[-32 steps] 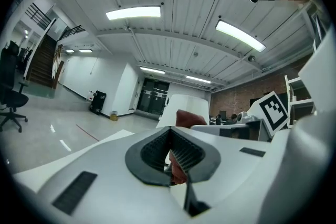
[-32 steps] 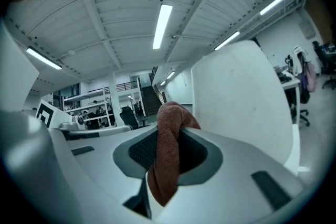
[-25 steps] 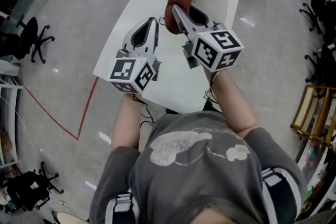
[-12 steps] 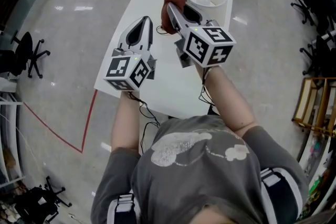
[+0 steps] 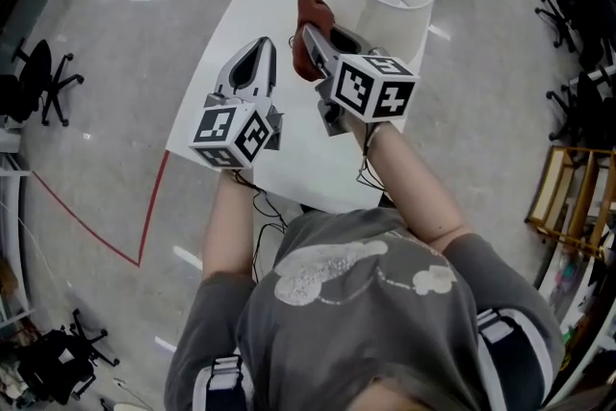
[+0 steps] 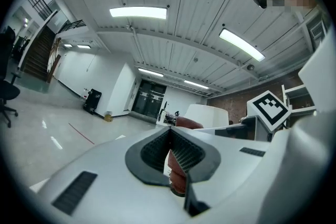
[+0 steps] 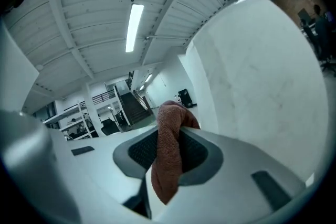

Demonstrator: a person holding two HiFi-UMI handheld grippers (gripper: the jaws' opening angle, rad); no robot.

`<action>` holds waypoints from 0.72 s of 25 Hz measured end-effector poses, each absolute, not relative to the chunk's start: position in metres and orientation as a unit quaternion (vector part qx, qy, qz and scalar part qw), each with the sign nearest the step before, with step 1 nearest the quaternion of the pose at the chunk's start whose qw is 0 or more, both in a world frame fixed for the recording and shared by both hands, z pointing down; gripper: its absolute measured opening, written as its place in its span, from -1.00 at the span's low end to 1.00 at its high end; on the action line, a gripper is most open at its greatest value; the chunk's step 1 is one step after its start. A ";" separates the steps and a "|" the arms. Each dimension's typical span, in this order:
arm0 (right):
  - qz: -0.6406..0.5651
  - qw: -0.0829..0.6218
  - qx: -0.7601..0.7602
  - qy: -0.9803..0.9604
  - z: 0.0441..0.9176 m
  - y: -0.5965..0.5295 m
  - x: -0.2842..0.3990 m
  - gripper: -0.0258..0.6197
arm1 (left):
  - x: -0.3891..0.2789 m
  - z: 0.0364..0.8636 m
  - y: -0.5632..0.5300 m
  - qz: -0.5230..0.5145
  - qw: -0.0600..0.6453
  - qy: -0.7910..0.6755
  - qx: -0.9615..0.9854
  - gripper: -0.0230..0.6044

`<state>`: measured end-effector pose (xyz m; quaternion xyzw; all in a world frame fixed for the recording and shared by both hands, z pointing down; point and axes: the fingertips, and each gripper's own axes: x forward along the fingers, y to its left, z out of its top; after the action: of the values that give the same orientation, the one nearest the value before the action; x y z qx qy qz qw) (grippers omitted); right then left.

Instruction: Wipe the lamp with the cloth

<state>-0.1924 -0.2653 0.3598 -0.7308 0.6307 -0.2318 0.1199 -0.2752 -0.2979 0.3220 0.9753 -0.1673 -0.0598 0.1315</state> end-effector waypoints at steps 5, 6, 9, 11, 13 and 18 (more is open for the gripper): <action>-0.259 0.095 -0.721 0.635 0.397 -0.260 -0.200 -0.64 | -0.288 0.346 -0.297 -0.045 0.144 -0.197 0.969 -0.90; -0.265 0.091 -0.718 0.637 0.404 -0.257 -0.202 -0.64 | -0.291 0.351 -0.294 -0.042 0.147 -0.202 0.967 -0.90; -0.278 0.077 -0.704 0.649 0.420 -0.247 -0.208 -0.64 | -0.295 0.363 -0.284 -0.033 0.153 -0.221 0.963 -0.90; -0.277 0.067 -0.692 0.663 0.423 -0.240 -0.210 -0.64 | -0.297 0.371 -0.279 -0.030 0.158 -0.238 0.958 -0.90; -0.267 0.057 -0.681 0.679 0.417 -0.234 -0.212 -0.64 | -0.298 0.375 -0.274 -0.030 0.163 -0.254 0.953 -0.90; -0.246 0.048 -0.637 0.729 0.400 -0.218 -0.218 -0.64 | -0.299 0.369 -0.249 -0.033 0.152 -0.290 0.944 -0.90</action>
<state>-0.2181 -0.2177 0.4003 -0.6371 0.7290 -0.2457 0.0475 -0.2991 -0.2486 0.3690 0.9443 -0.2903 -0.0327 0.1516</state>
